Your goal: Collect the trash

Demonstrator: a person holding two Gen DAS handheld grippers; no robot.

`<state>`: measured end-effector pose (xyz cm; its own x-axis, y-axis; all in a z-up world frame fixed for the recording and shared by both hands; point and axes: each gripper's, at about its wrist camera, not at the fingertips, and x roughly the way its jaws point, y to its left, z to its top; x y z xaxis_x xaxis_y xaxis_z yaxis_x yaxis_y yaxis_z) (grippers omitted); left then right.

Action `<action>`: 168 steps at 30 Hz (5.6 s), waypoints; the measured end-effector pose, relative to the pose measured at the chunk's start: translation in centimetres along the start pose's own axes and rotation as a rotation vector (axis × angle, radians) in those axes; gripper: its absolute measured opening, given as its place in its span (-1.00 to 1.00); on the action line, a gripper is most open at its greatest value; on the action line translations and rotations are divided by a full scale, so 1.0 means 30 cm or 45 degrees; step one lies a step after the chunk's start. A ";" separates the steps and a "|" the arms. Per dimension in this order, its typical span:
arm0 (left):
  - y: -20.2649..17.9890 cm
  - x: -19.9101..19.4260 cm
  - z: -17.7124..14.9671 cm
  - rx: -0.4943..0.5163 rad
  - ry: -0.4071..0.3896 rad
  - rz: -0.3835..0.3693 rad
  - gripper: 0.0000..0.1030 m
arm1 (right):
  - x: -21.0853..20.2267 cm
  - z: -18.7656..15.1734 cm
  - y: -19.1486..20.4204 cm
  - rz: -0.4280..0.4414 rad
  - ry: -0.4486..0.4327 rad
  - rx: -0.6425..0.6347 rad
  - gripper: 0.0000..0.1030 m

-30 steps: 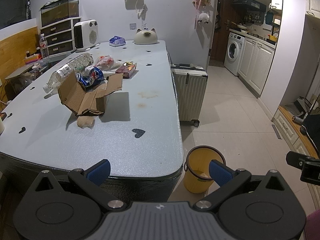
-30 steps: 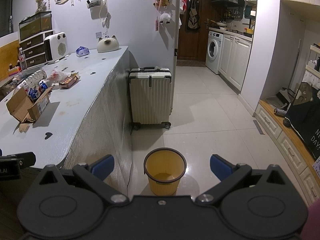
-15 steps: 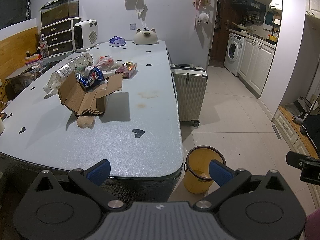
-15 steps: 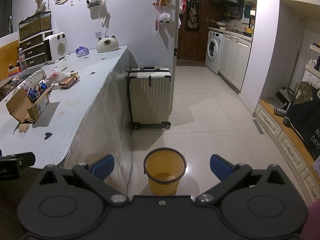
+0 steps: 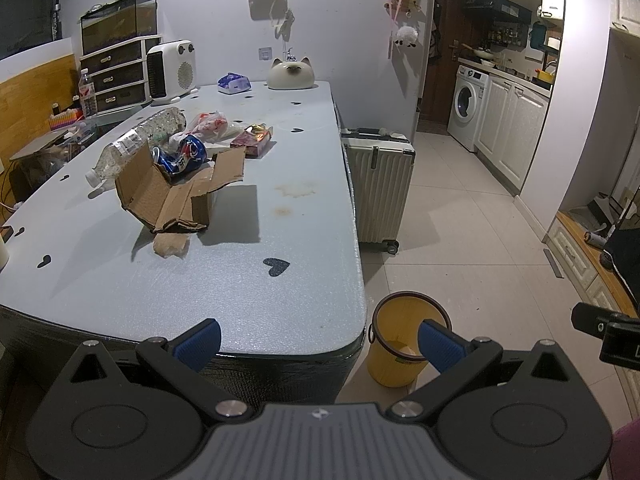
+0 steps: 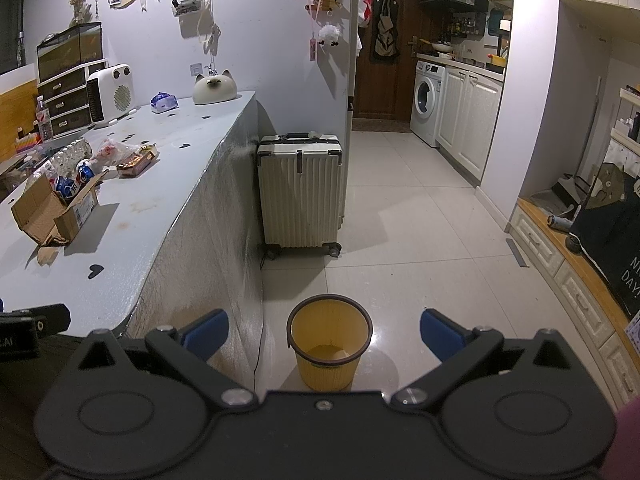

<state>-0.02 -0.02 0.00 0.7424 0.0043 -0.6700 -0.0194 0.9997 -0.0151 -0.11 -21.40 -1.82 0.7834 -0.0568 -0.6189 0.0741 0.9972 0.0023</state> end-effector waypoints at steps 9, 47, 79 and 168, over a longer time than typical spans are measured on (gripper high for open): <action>0.000 0.000 0.000 0.000 -0.001 0.000 1.00 | 0.000 -0.001 -0.001 0.000 0.000 0.000 1.00; 0.186 0.302 0.190 -0.143 -0.026 0.197 1.00 | 0.385 0.192 0.091 0.102 0.080 -0.036 1.00; 0.551 0.554 0.188 -0.038 -0.193 0.179 1.00 | 0.777 0.535 0.758 0.934 0.300 0.079 0.69; 0.661 0.437 0.191 -0.378 -0.291 0.140 -0.79 | 1.075 0.556 0.986 0.742 0.166 -0.096 -0.49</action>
<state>13.18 19.99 -4.83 0.8544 0.1497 -0.4976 -0.2752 0.9426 -0.1890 37.64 5.47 -8.62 0.5991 0.5022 -0.6236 -0.3925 0.8630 0.3179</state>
